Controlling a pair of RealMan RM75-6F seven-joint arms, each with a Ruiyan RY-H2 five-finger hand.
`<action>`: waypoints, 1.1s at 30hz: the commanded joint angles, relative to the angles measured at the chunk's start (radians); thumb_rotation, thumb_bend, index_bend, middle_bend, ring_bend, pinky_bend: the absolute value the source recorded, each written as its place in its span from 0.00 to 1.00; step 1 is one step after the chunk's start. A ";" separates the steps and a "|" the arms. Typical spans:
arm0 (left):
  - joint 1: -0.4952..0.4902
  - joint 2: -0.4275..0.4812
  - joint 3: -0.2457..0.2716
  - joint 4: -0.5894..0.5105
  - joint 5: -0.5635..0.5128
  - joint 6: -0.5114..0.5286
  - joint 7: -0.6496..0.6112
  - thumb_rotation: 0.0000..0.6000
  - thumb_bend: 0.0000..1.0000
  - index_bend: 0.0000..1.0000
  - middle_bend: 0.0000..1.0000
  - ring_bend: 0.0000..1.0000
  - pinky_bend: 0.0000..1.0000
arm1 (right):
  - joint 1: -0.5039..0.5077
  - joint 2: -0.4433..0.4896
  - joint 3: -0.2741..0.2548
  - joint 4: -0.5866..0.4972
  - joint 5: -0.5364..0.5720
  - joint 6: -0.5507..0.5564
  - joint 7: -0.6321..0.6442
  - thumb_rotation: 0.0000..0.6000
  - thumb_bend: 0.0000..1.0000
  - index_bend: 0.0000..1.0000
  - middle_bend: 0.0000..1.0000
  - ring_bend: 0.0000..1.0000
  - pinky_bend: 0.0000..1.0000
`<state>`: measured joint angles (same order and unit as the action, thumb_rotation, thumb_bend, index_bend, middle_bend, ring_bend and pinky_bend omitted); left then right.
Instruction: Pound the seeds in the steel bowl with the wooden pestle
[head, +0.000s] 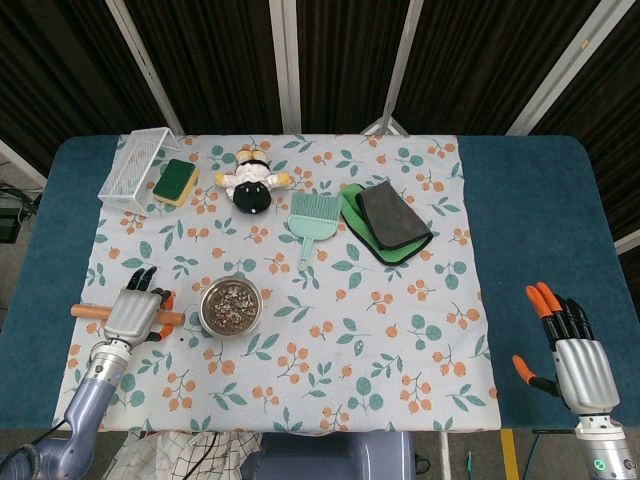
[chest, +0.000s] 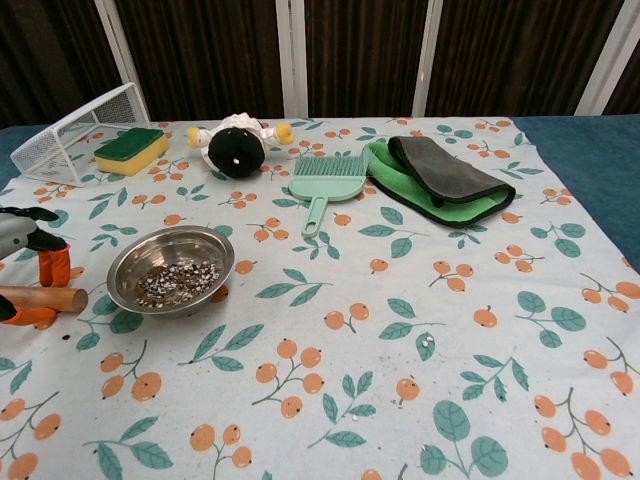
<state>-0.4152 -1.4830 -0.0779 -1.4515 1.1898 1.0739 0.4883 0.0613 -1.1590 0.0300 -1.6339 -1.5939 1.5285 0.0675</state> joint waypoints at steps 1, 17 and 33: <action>-0.002 -0.003 0.004 0.002 -0.002 -0.001 0.002 1.00 0.37 0.48 0.45 0.04 0.00 | 0.000 0.000 0.000 0.000 -0.001 0.001 -0.001 1.00 0.32 0.00 0.00 0.00 0.00; -0.004 -0.008 0.026 0.009 0.011 0.010 -0.022 1.00 0.59 0.54 0.54 0.07 0.00 | -0.003 -0.003 -0.001 0.001 -0.001 0.004 -0.002 1.00 0.32 0.00 0.00 0.00 0.00; 0.009 0.048 0.016 -0.042 0.082 0.080 -0.114 1.00 0.82 0.60 0.62 0.13 0.00 | -0.006 -0.002 -0.002 -0.002 0.001 0.005 -0.002 1.00 0.32 0.00 0.00 0.00 0.00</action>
<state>-0.4078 -1.4415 -0.0597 -1.4867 1.2666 1.1485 0.3804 0.0553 -1.1613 0.0279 -1.6360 -1.5927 1.5334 0.0654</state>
